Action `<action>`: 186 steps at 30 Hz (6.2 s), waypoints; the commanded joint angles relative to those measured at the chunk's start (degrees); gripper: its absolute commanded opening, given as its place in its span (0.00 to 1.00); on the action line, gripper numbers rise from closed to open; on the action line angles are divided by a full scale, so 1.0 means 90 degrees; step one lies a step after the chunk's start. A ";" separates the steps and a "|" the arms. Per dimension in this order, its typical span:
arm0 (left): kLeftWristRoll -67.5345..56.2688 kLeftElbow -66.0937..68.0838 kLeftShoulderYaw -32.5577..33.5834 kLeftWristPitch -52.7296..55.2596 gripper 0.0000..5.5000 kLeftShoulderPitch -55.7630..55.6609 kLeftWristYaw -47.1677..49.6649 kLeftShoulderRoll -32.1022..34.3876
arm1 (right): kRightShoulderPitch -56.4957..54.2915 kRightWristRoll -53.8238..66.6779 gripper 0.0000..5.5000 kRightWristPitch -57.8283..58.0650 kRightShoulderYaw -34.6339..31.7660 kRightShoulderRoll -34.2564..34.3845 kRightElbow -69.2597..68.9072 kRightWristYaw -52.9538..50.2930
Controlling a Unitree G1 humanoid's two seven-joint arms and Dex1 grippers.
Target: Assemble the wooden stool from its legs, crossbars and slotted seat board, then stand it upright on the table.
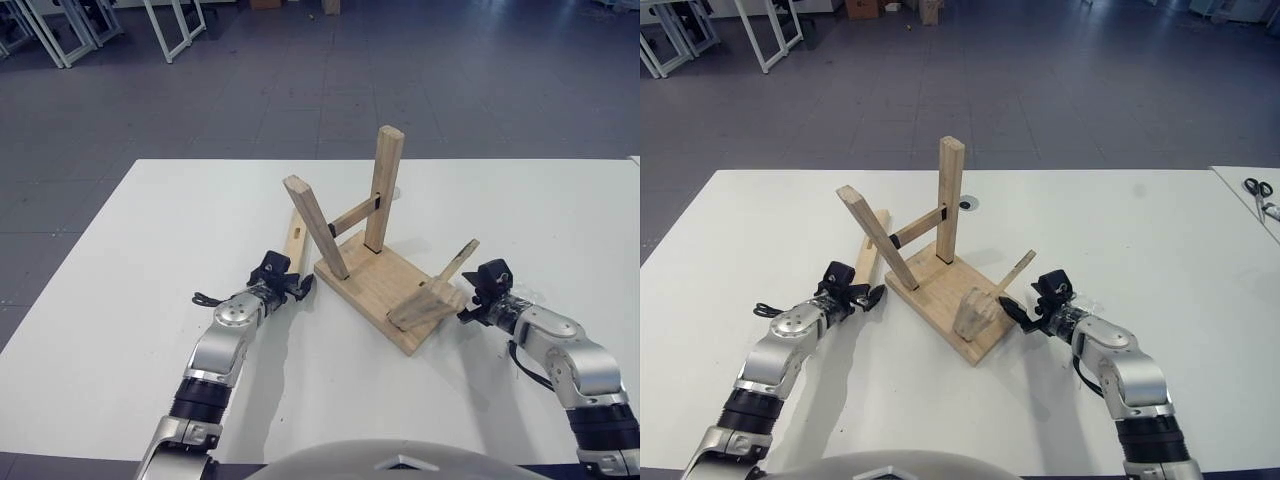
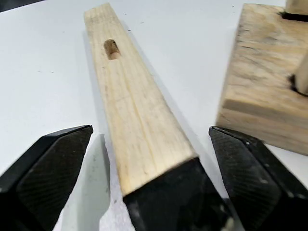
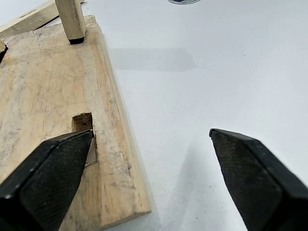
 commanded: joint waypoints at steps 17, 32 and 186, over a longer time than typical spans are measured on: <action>-0.0106 -0.0613 0.0798 0.0465 0.37 0.1046 0.0474 -0.0400 | -0.0004 -0.0849 0.81 -0.0435 0.0134 -0.0780 0.1054 0.0322; -0.0790 -0.1505 0.2849 0.1108 0.37 0.0498 0.0772 0.0205 | 0.0074 0.0521 0.81 0.1372 0.0443 -0.0495 -0.1859 0.0948; -0.0916 -0.3753 -0.4133 0.3542 0.41 -0.1867 0.2615 0.0973 | -0.1656 -0.0284 0.37 -0.0716 0.1532 -0.0556 0.0121 0.2420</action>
